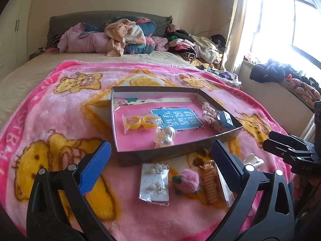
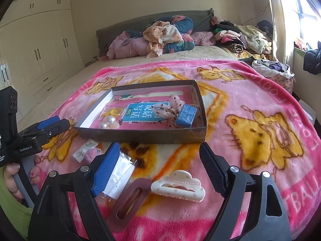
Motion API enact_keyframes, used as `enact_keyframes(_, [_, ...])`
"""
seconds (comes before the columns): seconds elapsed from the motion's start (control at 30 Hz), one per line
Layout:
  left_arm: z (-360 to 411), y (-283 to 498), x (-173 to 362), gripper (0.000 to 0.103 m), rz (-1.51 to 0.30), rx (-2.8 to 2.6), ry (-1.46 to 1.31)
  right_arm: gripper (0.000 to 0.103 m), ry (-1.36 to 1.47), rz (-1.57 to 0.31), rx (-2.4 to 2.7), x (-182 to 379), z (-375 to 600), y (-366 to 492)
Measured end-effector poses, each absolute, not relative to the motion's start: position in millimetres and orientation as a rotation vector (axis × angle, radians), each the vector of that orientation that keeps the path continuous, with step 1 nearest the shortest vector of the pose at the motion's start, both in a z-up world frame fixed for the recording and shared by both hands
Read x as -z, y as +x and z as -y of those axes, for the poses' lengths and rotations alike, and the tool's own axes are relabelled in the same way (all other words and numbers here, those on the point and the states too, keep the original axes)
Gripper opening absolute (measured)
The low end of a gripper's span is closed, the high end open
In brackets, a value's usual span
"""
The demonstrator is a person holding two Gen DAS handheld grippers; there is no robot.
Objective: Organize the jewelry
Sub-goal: 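Withdraw both open tools from the box back over the blanket, then grasp the clear plastic strip with the left tool while the right tool grasps the white claw clip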
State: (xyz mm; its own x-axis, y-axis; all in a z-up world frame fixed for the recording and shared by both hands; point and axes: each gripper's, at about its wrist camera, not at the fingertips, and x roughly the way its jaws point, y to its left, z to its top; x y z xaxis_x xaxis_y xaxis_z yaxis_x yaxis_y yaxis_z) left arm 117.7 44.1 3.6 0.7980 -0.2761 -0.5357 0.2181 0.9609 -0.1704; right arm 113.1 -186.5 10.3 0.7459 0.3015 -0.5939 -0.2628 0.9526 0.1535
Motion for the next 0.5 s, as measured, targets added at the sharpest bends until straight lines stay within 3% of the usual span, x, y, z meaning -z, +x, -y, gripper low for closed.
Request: enact_keyframes(0.5, [-19, 100, 5, 0.091, -0.62, 0.359, -0.068, 0.079, 0.051, -0.715, -0.283, 8, 195, 101])
